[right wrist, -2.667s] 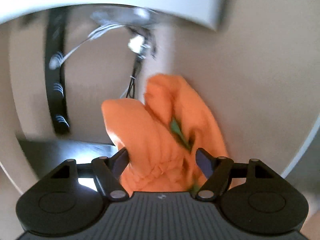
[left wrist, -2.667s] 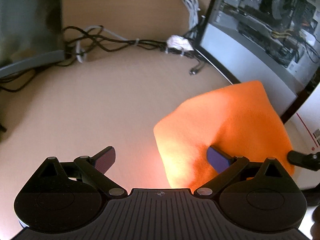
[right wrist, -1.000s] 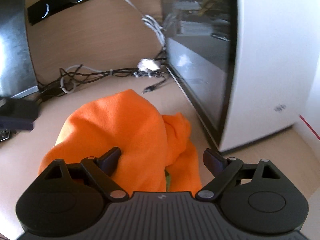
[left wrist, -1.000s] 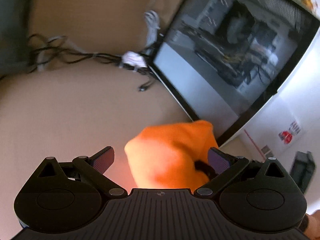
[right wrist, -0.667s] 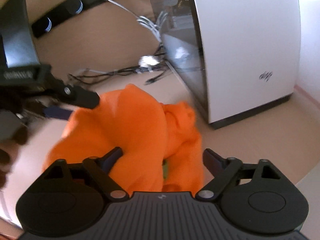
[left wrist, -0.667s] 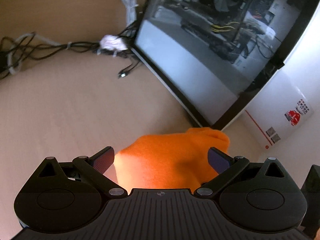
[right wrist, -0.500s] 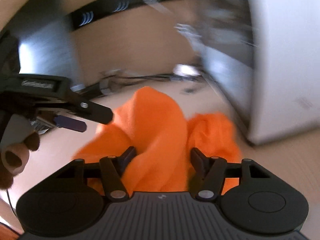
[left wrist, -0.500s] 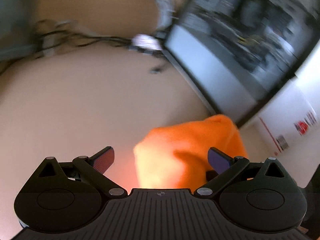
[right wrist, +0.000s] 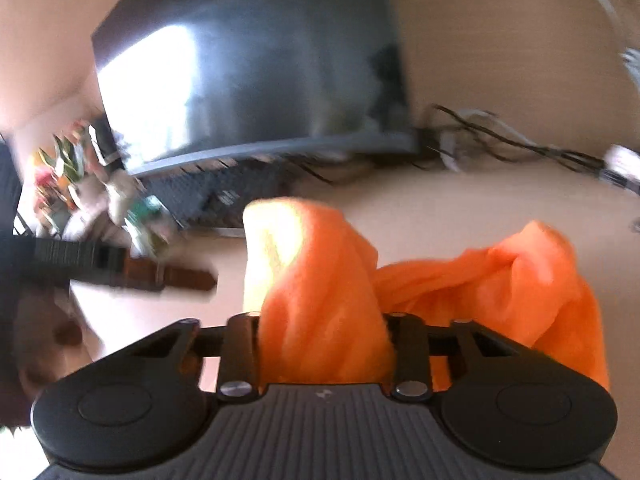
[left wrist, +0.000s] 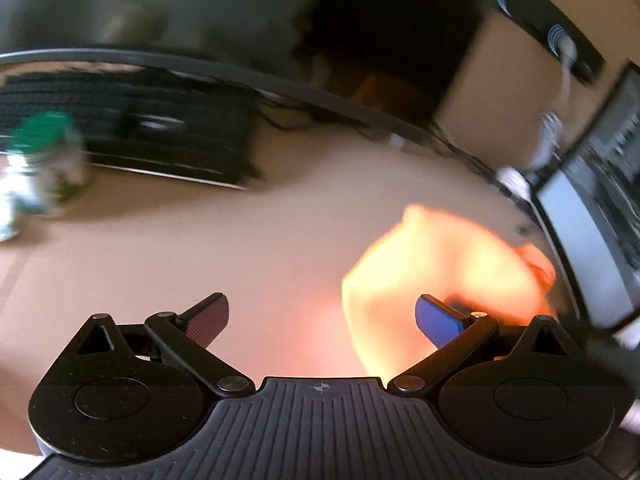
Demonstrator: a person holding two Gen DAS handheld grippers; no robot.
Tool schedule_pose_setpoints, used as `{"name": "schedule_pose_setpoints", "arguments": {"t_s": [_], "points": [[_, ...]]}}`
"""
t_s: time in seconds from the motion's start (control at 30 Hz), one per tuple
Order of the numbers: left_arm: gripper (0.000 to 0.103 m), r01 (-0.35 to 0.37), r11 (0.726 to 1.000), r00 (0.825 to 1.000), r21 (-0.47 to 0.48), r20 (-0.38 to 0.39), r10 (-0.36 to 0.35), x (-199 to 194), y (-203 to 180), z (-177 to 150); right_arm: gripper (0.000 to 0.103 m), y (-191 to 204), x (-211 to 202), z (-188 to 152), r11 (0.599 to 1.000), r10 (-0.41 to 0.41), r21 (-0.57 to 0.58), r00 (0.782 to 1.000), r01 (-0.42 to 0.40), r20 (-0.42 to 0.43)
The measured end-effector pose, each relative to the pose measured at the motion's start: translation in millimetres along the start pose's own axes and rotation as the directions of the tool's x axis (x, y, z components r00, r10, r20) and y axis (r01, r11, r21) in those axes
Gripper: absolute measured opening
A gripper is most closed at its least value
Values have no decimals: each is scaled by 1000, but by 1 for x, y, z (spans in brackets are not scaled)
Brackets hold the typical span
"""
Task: Fold clothes
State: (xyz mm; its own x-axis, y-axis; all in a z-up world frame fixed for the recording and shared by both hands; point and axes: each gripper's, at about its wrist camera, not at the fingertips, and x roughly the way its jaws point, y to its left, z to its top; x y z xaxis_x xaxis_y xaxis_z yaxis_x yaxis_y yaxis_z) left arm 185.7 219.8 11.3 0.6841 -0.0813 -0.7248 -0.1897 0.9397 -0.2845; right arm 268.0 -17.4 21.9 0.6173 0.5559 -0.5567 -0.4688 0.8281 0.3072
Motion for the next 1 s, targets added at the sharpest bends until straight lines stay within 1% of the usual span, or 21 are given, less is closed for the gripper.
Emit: {"name": "schedule_pose_setpoints", "arguments": {"t_s": [0.07, 0.13, 0.2, 0.27, 0.33, 0.37, 0.43, 0.47, 0.5, 0.53, 0.57, 0.6, 0.63, 0.7, 0.73, 0.77, 0.8, 0.87, 0.9, 0.93, 1.0], "points": [[102, -31, 999, 999, -26, 26, 31, -14, 21, 2, 26, 13, 17, 23, 995, 83, 47, 997, -83, 7], [102, -42, 998, 998, -50, 42, 44, -24, 39, 4, 26, 22, 31, 41, 978, 165, 128, 986, -166, 15], [102, -41, 996, 997, -77, 59, 45, -31, 58, 7, 26, 17, 46, 51, 934, 233, 271, 972, -232, 28], [102, -40, 995, 997, -89, 64, 46, -35, 72, 11, 26, 6, 58, 56, 865, 281, 420, 958, -275, 51], [102, -38, 995, 997, -89, 59, 43, -34, 82, 14, 26, -14, 64, 47, 767, 285, 579, 955, -277, 80], [102, -29, 996, 998, -88, 59, 34, -33, 85, 15, 26, -26, 66, 39, 702, 275, 659, 957, -268, 97], [102, -7, 996, 998, -85, 58, 12, -32, 91, 16, 26, -56, 65, 12, 535, 219, 814, 968, -227, 126], [102, 5, 996, 998, -84, 58, 0, -30, 91, 18, 26, -70, 64, -4, 442, 176, 876, 976, -194, 127], [102, 16, 996, 998, -84, 58, -11, -28, 90, 20, 26, -81, 60, -19, 367, 131, 917, 985, -154, 113], [102, 32, 996, 998, -84, 55, -27, -25, 86, 21, 26, -89, 56, -28, 332, 92, 936, 992, -114, 88], [102, 51, 995, 998, -83, 52, -47, -22, 82, 22, 28, -92, 52, -31, 357, 59, 931, 996, -79, 62], [102, 79, 994, 996, -71, 51, -75, -20, 75, 22, 28, -93, 46, -31, 407, 26, 912, 999, -46, 39], [102, 109, 992, 993, -57, 51, -106, -18, 68, 22, 31, -90, 42, -27, 485, -6, 875, 1000, -10, 15], [102, 153, 988, 988, -35, 40, -152, -12, 50, 21, 37, -71, 36, -11, 703, -85, 706, 996, 86, -36], [102, 180, 983, 984, -31, 28, -179, -8, 41, 18, 43, -62, 33, -5, 786, -116, 606, 992, 126, -56], [102, 207, 978, 978, -28, 13, -207, -4, 31, 16, 47, -55, 34, -3, 831, -127, 536, 989, 149, -79], [102, 214, 977, 977, -9, 2, -214, 0, 21, 11, 49, -53, 37, -2, 853, -120, 497, 987, 157, -107], [102, 214, 976, 977, 37, -19, -213, 10, 1, 2, 62, -59, 36, -3, 866, -117, 471, 984, 167, -134], [102, 214, 975, 977, 61, -29, -213, 15, -10, -2, 65, -63, 36, -1, 874, -130, 451, 982, 180, -140], [102, 191, 977, 982, 90, -34, -188, 19, -18, -7, 68, -66, 35, 0, 882, -144, 430, 979, 194, -146], [103, 139, 980, 990, 141, -39, -135, 26, -33, -17, 68, -71, 26, 5, 907, -193, 351, 970, 235, -151]]}}
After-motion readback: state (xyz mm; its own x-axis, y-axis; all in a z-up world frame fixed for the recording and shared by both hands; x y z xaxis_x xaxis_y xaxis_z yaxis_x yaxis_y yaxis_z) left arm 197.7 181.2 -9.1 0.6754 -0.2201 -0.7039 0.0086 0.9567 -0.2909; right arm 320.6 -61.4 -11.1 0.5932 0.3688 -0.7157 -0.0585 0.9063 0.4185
